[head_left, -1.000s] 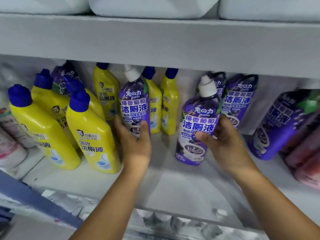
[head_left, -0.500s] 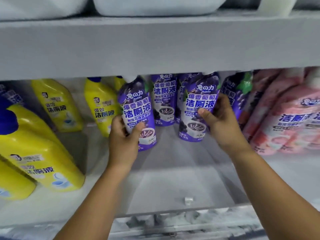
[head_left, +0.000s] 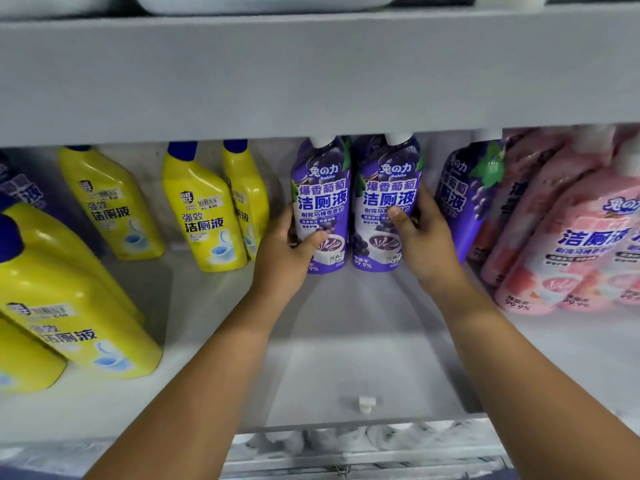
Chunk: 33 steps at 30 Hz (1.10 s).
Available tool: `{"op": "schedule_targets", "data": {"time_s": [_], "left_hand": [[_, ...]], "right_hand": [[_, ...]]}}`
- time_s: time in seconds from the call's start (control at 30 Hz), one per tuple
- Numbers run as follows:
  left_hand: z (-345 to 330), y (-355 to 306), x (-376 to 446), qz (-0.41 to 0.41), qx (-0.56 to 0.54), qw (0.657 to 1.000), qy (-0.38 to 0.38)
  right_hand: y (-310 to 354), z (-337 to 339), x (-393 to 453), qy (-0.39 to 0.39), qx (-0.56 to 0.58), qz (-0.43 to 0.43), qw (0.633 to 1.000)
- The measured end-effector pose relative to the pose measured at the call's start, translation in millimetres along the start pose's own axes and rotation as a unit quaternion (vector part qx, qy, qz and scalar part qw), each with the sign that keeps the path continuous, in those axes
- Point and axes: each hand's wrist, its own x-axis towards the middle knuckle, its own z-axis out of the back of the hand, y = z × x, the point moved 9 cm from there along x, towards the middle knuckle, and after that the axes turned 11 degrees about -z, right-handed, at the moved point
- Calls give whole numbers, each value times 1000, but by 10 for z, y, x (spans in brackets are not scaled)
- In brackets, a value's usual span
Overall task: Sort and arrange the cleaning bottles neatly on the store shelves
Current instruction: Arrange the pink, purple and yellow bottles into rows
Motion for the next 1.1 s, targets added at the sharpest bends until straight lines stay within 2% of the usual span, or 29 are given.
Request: {"op": "schedule_targets", "data": {"time_s": [0.33, 0.63, 0.7, 0.8, 0.87, 0.97, 1.03, 1.1], "left_hand": [[-126, 86, 44, 24, -35, 999, 20], [-165, 13, -26, 38, -13, 999, 14], [-25, -84, -165, 53, -6, 998, -15], [387, -282, -515, 72, 22, 992, -102], [760, -469, -811, 54, 14, 984, -170], [1404, -789, -1276, 45, 26, 964, -261], [1890, -1002, -1577, 32, 57, 943, -325], [2360, -1124, -1838, 21, 86, 919, -385]], "right_hand": [[-124, -18, 65, -27, 31, -24, 999], [-151, 30, -4, -38, -6, -11, 999], [-130, 80, -132, -70, -46, 2, 996], [-6, 118, -563, -140, -106, 53, 983], [118, -92, -846, -97, -77, 87, 988], [319, -746, -1079, 73, 9, 37, 997], [448, -1259, -1220, 192, 25, -7, 981], [547, -1709, -1355, 276, 15, -23, 961]]}}
